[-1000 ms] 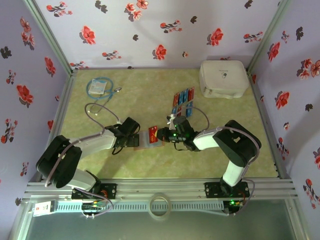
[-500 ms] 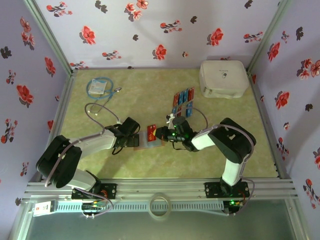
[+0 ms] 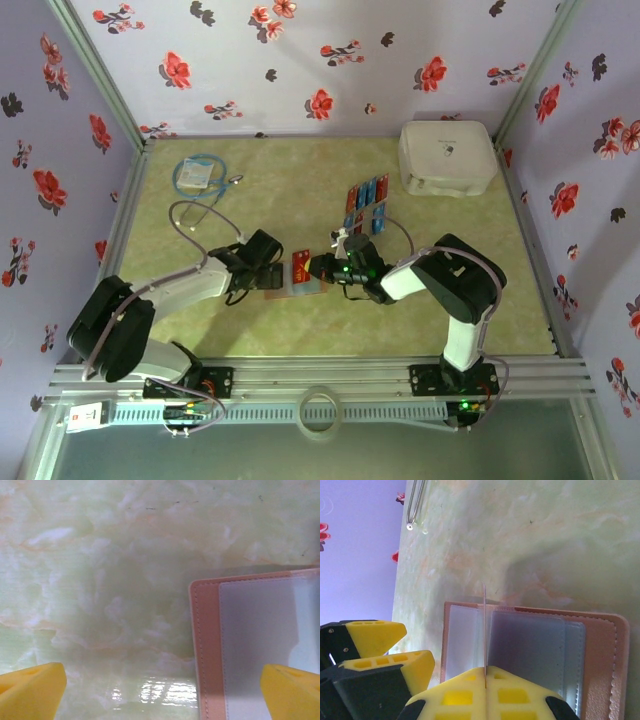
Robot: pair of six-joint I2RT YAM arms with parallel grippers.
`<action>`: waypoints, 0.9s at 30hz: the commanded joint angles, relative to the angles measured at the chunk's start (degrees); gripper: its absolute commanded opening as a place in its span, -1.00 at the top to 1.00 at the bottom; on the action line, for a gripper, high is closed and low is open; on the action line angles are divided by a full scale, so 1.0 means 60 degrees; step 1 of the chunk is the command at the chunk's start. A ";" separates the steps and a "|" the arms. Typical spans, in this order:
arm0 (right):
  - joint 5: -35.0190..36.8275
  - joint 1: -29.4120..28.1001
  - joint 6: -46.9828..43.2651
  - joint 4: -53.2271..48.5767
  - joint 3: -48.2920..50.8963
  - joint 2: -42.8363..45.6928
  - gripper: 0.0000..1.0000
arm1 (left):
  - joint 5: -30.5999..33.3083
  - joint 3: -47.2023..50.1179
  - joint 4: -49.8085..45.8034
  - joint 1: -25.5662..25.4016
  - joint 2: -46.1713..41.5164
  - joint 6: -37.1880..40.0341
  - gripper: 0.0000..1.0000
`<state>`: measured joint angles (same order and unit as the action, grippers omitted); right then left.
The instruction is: Put the credit cards into the card holder
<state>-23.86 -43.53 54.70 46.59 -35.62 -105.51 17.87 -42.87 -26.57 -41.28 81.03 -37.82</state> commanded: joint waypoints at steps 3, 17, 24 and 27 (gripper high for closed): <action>-0.0120 -0.0070 0.0127 0.0307 -0.0113 -0.0013 1.00 | -0.0073 0.0278 0.0146 -0.0196 0.0275 -0.0278 -0.99; -0.0139 -0.0066 0.0127 0.0222 -0.0192 0.0314 1.00 | 0.0404 0.0497 0.0004 -0.0196 0.0550 -0.0758 -0.99; -0.0199 -0.0106 0.0197 0.0365 -0.0279 0.0074 1.00 | 0.0393 0.0510 0.0022 -0.0198 0.0527 -0.0770 -0.99; -0.0203 -0.0128 0.0215 0.0395 -0.0295 0.0008 1.00 | 0.0392 0.0534 0.0044 -0.0198 0.0528 -0.0761 -0.99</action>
<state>-24.27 -43.68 54.76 46.89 -36.18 -104.97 18.46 -40.71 -25.30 -42.11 83.90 -41.52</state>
